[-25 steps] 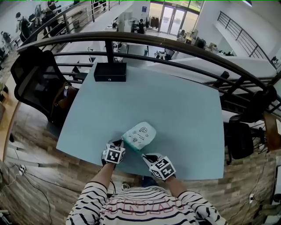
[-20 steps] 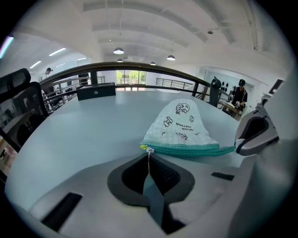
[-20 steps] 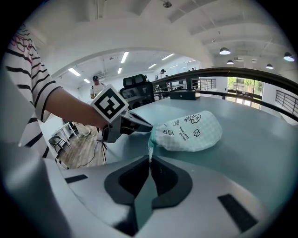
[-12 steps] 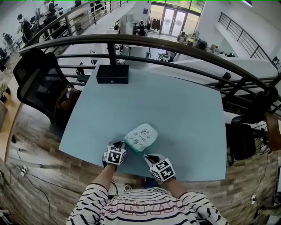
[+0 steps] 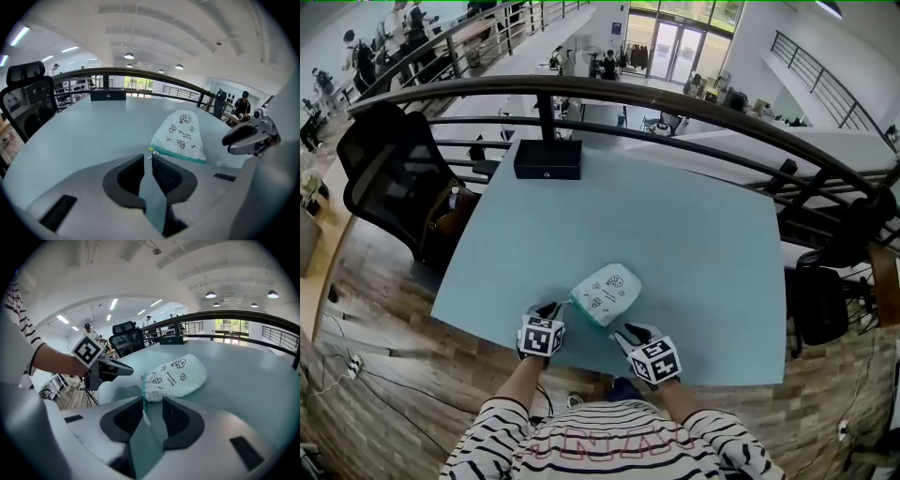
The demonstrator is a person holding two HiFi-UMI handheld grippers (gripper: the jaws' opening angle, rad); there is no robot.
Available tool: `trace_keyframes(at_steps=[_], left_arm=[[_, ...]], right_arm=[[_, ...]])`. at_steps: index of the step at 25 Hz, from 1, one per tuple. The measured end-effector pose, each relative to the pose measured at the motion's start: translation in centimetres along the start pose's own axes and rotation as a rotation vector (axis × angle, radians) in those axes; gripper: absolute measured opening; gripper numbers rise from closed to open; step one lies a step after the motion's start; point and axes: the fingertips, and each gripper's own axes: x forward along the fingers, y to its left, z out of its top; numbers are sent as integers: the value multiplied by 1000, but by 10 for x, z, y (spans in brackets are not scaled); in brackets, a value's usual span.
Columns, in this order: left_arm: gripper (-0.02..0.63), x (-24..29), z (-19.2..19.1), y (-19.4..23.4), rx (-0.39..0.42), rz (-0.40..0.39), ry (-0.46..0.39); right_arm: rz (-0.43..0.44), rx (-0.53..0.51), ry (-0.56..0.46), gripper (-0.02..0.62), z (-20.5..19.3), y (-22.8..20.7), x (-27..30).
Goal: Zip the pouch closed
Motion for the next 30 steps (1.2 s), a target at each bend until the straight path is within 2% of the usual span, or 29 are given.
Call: trace_keyframes(at_steps=[11, 16, 30], left_arm=[[28, -58, 29, -15, -12, 3, -193], [26, -92, 39, -26, 17, -4, -284], [26, -160, 19, -58, 73, -46, -376]], right_arm=[[-96, 1, -112, 123, 20, 4, -25], [-108, 2, -181, 83, 30, 17, -39], [-100, 11, -305, 37, 37, 61, -69]])
